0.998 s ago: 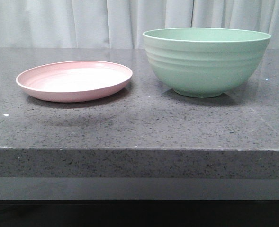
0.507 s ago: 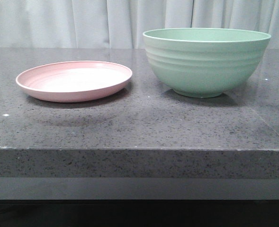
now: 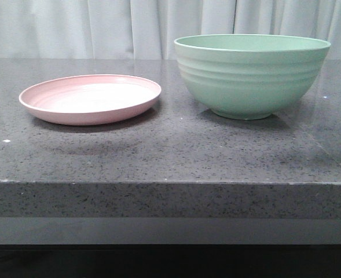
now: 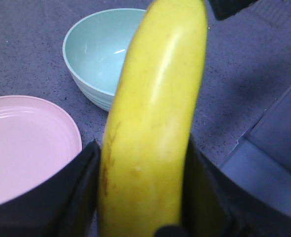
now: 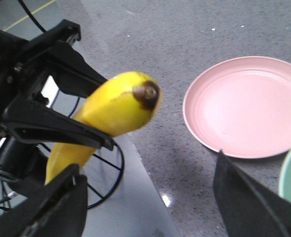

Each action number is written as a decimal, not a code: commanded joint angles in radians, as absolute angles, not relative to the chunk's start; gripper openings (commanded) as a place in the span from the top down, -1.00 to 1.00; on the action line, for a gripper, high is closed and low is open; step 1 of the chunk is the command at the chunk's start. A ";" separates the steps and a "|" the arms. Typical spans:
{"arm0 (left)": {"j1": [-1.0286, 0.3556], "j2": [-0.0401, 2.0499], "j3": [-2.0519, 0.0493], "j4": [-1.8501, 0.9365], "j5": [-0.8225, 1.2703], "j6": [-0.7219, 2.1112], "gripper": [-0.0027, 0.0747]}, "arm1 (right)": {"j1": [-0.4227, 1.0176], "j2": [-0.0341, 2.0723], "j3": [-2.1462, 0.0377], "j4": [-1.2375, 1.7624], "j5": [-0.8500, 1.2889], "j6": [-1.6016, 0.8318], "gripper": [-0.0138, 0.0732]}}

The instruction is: Transfer banana from pink plate to green bowl

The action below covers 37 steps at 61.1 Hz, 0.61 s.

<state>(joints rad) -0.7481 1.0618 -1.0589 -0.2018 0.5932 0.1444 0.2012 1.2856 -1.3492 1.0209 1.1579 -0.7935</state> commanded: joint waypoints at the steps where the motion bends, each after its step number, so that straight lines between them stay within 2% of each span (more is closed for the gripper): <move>1: -0.756 1.039 -1.088 -0.222 0.507 0.144 0.40 | 0.205 1.288 -1.408 1.129 1.175 -0.791 -0.58; 37: -0.756 1.039 -1.088 -0.222 0.507 0.144 0.40 | 0.205 1.374 -1.446 1.242 1.197 -0.728 -0.58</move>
<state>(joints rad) -0.7481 1.0618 -1.0589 -0.2018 0.5932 0.1444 0.2033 1.3974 -1.4122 1.1530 1.2048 -0.7314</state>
